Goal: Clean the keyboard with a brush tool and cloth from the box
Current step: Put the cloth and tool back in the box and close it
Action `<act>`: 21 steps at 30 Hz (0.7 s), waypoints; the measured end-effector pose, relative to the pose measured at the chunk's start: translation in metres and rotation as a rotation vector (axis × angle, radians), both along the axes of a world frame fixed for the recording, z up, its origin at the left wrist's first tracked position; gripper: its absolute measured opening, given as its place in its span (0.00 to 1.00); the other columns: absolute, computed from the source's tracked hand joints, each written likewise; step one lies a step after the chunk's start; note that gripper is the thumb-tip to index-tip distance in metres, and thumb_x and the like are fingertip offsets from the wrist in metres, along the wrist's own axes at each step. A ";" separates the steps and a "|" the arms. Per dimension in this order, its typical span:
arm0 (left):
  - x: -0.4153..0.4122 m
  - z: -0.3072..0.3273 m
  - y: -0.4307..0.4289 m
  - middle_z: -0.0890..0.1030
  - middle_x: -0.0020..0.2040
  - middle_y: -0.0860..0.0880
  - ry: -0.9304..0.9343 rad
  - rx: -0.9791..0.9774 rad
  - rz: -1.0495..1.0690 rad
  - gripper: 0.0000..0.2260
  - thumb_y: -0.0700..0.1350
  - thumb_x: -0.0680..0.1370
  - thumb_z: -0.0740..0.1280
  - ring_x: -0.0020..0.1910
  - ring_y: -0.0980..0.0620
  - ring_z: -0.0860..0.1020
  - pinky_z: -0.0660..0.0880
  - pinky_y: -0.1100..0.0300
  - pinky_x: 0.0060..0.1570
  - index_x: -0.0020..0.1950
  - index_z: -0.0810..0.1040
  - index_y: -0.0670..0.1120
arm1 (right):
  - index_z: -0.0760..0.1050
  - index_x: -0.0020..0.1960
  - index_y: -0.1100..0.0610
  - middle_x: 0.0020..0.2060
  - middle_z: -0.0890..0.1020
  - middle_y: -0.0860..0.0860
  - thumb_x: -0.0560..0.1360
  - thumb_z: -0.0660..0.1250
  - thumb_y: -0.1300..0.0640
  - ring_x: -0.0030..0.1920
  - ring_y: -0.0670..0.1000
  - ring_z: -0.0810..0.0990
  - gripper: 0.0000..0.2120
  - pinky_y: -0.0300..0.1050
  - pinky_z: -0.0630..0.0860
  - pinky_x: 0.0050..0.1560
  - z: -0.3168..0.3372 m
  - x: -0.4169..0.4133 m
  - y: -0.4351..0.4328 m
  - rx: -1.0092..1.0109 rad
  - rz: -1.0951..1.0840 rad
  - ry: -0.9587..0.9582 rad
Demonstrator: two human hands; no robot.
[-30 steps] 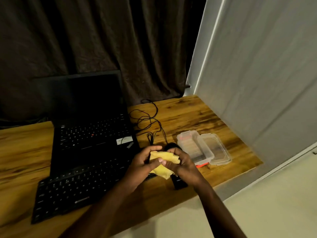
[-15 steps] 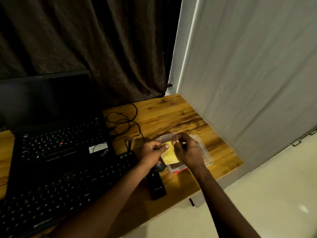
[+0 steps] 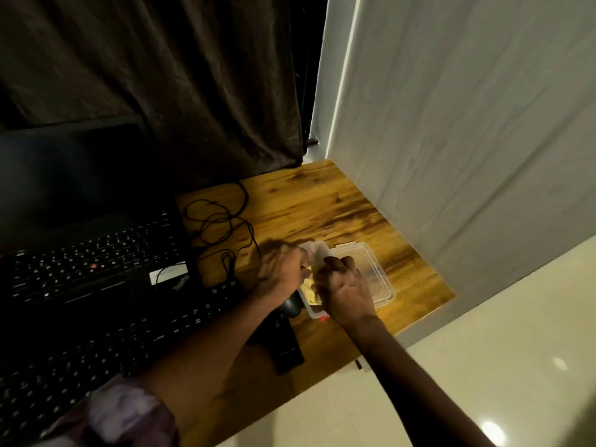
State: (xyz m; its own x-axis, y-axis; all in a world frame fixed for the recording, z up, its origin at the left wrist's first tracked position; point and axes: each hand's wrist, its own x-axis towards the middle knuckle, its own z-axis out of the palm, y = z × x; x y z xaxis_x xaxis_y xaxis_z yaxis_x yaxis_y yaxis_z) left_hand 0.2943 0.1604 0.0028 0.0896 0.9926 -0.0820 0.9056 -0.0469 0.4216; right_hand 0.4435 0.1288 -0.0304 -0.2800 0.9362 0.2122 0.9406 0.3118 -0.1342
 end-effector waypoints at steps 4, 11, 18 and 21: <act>0.004 0.000 0.000 0.83 0.53 0.50 0.066 0.047 -0.020 0.06 0.46 0.78 0.71 0.55 0.48 0.81 0.74 0.56 0.51 0.54 0.82 0.52 | 0.81 0.52 0.53 0.52 0.80 0.54 0.70 0.73 0.55 0.51 0.57 0.76 0.11 0.50 0.77 0.46 -0.001 0.000 0.004 -0.008 0.042 -0.034; 0.010 0.001 -0.004 0.82 0.52 0.49 0.260 0.114 -0.127 0.06 0.42 0.77 0.65 0.57 0.48 0.76 0.70 0.55 0.59 0.48 0.81 0.51 | 0.74 0.64 0.59 0.60 0.78 0.58 0.75 0.69 0.50 0.61 0.58 0.76 0.21 0.48 0.72 0.62 -0.021 -0.001 0.017 -0.357 0.001 0.048; -0.005 0.003 -0.011 0.79 0.48 0.49 0.303 0.025 -0.293 0.09 0.49 0.77 0.64 0.61 0.48 0.71 0.59 0.51 0.62 0.43 0.82 0.49 | 0.71 0.66 0.56 0.63 0.77 0.59 0.75 0.66 0.50 0.62 0.61 0.77 0.22 0.49 0.73 0.64 -0.036 -0.002 0.014 -0.459 -0.028 -0.072; -0.008 0.010 -0.016 0.74 0.54 0.47 0.312 -0.074 -0.323 0.09 0.50 0.78 0.64 0.64 0.46 0.62 0.57 0.48 0.67 0.47 0.80 0.47 | 0.74 0.66 0.55 0.63 0.78 0.58 0.75 0.67 0.52 0.61 0.59 0.79 0.20 0.48 0.75 0.61 -0.042 0.005 0.004 -0.489 -0.029 -0.015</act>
